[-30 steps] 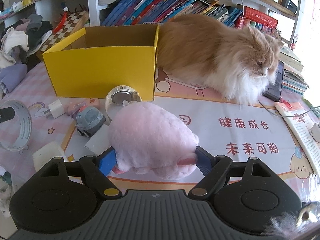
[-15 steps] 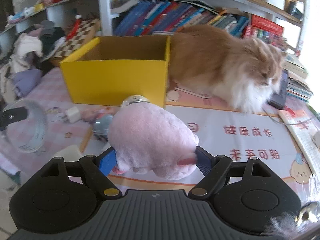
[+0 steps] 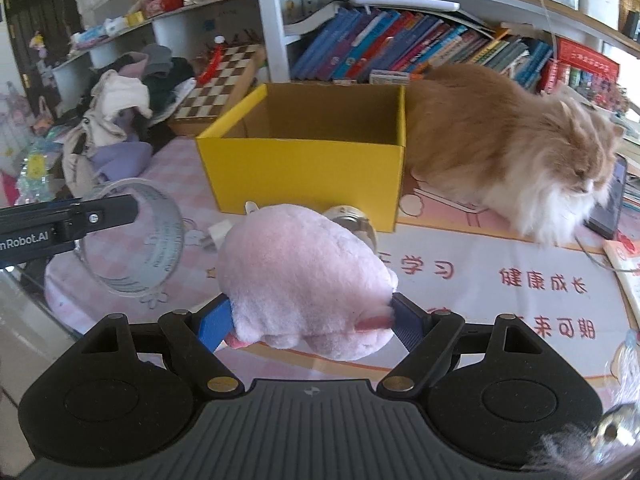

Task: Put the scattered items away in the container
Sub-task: 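Lift the tape roll and plush pig and carry both toward the yellow box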

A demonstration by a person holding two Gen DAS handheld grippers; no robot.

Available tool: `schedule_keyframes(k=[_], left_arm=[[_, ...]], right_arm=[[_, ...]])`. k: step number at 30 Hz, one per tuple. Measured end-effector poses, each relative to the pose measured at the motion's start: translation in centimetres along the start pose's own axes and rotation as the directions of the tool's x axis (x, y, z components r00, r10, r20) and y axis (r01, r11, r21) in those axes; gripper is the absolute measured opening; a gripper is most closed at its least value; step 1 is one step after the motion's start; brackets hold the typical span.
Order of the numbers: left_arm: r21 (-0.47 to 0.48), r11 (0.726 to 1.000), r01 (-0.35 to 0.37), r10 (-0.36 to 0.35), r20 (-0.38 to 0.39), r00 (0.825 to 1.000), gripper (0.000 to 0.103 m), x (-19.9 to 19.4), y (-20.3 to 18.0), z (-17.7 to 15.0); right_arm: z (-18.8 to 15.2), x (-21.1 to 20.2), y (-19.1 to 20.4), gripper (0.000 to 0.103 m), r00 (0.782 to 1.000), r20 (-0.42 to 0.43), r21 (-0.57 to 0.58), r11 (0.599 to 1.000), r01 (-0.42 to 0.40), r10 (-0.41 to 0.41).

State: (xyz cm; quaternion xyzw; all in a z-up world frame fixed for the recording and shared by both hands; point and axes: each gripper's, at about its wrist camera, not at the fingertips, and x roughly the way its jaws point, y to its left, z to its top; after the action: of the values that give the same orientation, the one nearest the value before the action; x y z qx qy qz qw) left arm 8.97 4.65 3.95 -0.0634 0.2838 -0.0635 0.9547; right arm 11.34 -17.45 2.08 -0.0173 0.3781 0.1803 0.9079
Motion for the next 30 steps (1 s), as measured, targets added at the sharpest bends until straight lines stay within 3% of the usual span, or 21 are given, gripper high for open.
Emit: schedule_keyframes(k=[18,26,27,28,29,30], left_arm=[[0.053,0.998,0.043,-0.047,0.074,0.996,0.042,1.9,-1.1,5.5],[0.071,0.997,0.022,-0.031,0.118,0.993,0.042,3.3,-1.7,8.5],[0.071,0.997,0.020,-0.029,0.123,0.992,0.042,3.6,-1.7,9.0],[0.071,0.997,0.020,-0.029,0.129,0.991,0.042,3.9,-1.8,9.4],[0.070,0.997,0.019,-0.028,0.134,0.991,0.042,4.1,-1.9,9.9],[0.071,0.997,0.016,-0.027,0.145,0.989,0.042,4.5,-2.1,10.4]], right_arm=[[7.5,0.3,-1.2,0.081,0.990,0.068,-0.101,0.988,-0.119,0.126],[11.6,1.2,-2.1,0.081,0.982,0.108,-0.171,0.976,-0.135,0.155],[12.1,1.4,-2.2,0.077,0.981,0.114,-0.182,0.974,-0.136,0.158],[12.8,1.6,-2.4,0.053,0.981,0.120,-0.194,0.972,-0.130,0.155],[13.6,1.9,-2.7,0.040,0.979,0.122,-0.198,0.971,-0.135,0.161],[14.3,2.2,-3.0,0.033,0.978,0.123,-0.203,0.969,-0.139,0.167]])
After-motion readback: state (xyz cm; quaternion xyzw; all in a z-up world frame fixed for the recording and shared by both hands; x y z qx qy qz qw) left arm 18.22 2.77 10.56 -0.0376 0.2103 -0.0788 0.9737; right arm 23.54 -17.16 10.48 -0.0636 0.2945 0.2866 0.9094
